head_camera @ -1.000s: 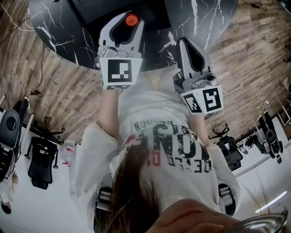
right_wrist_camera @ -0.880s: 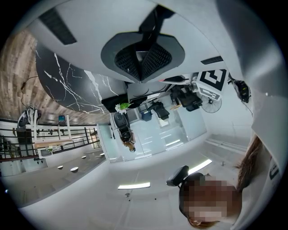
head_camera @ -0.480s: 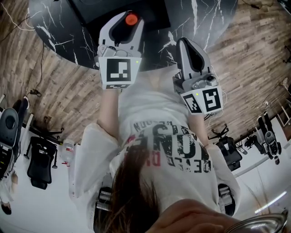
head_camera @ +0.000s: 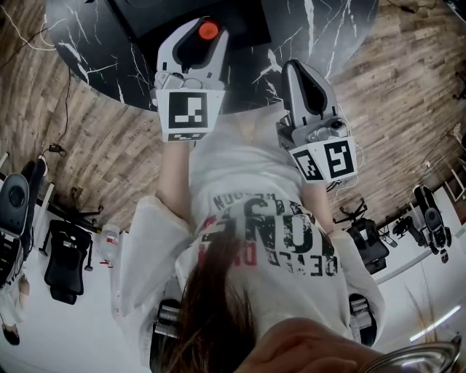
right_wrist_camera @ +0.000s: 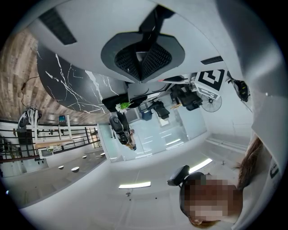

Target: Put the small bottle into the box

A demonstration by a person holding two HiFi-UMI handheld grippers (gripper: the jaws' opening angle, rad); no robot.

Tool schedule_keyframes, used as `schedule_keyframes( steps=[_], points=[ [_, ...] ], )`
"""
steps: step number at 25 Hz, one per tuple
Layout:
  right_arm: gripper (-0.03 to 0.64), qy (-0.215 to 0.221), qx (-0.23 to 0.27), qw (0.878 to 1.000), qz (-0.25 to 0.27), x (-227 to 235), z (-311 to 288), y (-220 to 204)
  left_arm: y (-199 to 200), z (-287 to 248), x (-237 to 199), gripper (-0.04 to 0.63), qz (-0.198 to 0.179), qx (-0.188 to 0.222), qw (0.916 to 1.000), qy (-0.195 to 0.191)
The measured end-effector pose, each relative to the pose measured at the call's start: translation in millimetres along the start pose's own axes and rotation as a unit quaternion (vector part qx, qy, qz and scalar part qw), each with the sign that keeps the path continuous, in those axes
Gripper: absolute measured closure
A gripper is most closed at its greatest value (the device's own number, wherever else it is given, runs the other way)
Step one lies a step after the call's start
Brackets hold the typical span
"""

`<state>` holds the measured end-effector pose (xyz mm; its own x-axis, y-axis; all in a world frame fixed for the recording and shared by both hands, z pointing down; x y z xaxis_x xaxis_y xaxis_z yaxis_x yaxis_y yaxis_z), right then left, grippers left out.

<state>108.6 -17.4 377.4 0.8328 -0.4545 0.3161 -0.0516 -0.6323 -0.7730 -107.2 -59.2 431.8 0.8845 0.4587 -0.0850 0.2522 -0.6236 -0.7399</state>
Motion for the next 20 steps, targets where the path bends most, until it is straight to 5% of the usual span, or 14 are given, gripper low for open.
schedule_keyframes(
  steps=[6, 10, 20],
  points=[
    [0.607, -0.001, 0.001, 1.000, -0.001, 0.1, 1.2, 0.5, -0.5, 0.6, 1.1, 0.439, 0.026, 0.011, 0.9996, 0.002],
    [0.607, -0.003, 0.000, 1.000, -0.002, 1.3, 1.3, 0.3, 0.7, -0.7, 3.5, 0.369, 0.023, 0.006, 0.9997, -0.001],
    [0.607, -0.003, -0.003, 1.000, -0.004, 2.8, -2.5, 0.9, 2.9, -0.5, 2.4, 0.364, 0.022, 0.003, 0.9998, -0.001]
  ],
)
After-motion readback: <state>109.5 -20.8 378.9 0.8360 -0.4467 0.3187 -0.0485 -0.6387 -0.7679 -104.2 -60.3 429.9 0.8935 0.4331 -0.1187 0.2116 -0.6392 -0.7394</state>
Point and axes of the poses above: the fingertips, and each gripper's own axes: z backward along the fingers, x to its right, y out of its top, the point moved 10 cm from there along z, backward along the fingers, and after that the axes turned 12 degrees about -x, right-handed, at the moved point
